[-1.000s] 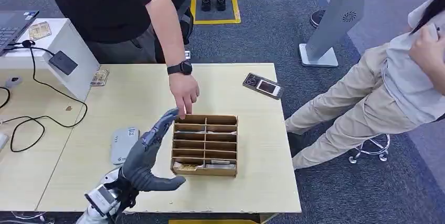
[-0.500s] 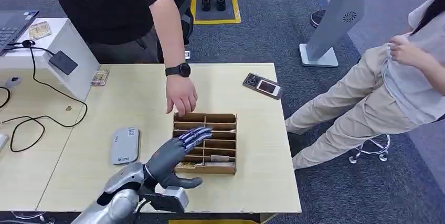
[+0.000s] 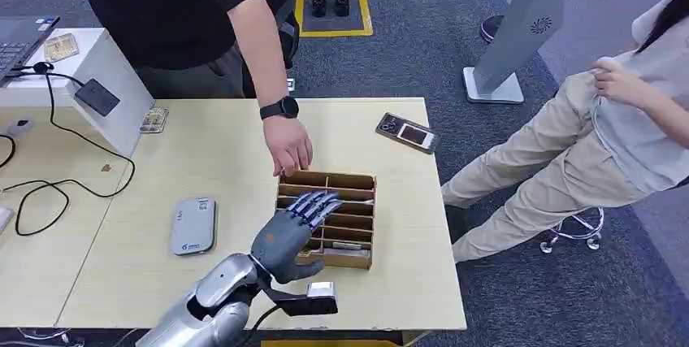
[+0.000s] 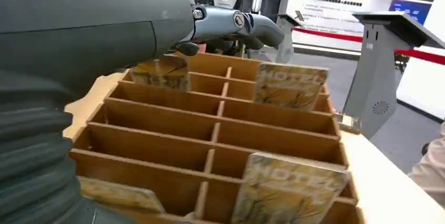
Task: Pass the card to the sensor for recognition and then transmit it.
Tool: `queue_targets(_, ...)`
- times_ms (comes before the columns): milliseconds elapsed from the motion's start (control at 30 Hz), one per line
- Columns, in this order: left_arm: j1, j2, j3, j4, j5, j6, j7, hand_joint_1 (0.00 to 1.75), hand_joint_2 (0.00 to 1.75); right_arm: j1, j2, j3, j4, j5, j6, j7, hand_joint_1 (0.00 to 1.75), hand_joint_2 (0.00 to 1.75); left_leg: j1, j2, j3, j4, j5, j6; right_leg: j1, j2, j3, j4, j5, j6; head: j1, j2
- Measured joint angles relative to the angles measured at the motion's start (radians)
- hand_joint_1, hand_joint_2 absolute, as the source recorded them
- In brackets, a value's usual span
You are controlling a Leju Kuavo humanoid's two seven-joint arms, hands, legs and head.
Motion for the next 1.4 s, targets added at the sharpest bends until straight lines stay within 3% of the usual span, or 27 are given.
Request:
queue_targets(367, -0.005, -0.016, -0.009, 0.031, -0.003, 0.026, 0.008, 0.0, 1.75, 0.0, 0.0, 0.0, 0.0, 0.0, 0.002, 0.0, 0.0, 1.75, 0.0, 0.0, 0.0, 0.0, 0.0, 0.0, 0.0, 0.0, 0.0, 0.0, 0.0, 0.0, 0.0, 0.0)
queue_targets(600, 0.019, -0.033, 0.005, 0.075, -0.036, 0.222, 0.017, 0.0, 1.75, 0.0, 0.0, 0.0, 0.0, 0.001, 0.0, -0.002, 0.0, 1.75, 0.0, 0.0, 0.0, 0.0, 0.0, 0.0, 0.0, 0.0, 0.0, 0.0, 0.0, 0.0, 0.0, 0.0)
queue_targets(867, 0.03, -0.044, 0.027, 0.114, -0.035, 0.241, 0.013, 0.0, 1.75, 0.001, 0.0, 0.0, 0.0, 0.002, 0.001, -0.002, 0.0, 1.75, 0.0, 0.0, 0.0, 0.0, 0.0, 0.0, 0.0, 0.0, 0.0, 0.0, 0.0, 0.0, 0.0, 0.0)
queue_targets(1100, 0.061, -0.05, 0.053, 0.124, 0.018, 0.266, -0.044, 0.0, 1.75, 0.002, 0.0, 0.0, 0.0, 0.002, -0.002, -0.009, 0.0, 1.75, 0.0, 0.0, 0.0, 0.0, 0.0, 0.0, 0.0, 0.0, 0.0, 0.0, 0.0, 0.0, 0.0, 0.0)
queue_targets(1267, 0.071, -0.051, 0.061, 0.128, 0.024, 0.274, -0.053, 0.0, 1.75, 0.002, 0.0, 0.0, 0.0, 0.002, -0.002, -0.01, 0.0, 1.75, 0.0, 0.0, 0.0, 0.0, 0.0, 0.0, 0.0, 0.0, 0.0, 0.0, 0.0, 0.0, 0.0, 0.0)
queue_targets(1400, 0.083, -0.052, 0.073, 0.128, 0.041, 0.33, -0.077, 0.0, 1.75, 0.002, 0.0, 0.0, 0.0, 0.001, -0.003, -0.01, 0.0, 1.75, 0.0, 0.0, 0.0, 0.0, 0.0, 0.0, 0.0, 0.0, 0.0, 0.0, 0.0, 0.0, 0.0, 0.0)
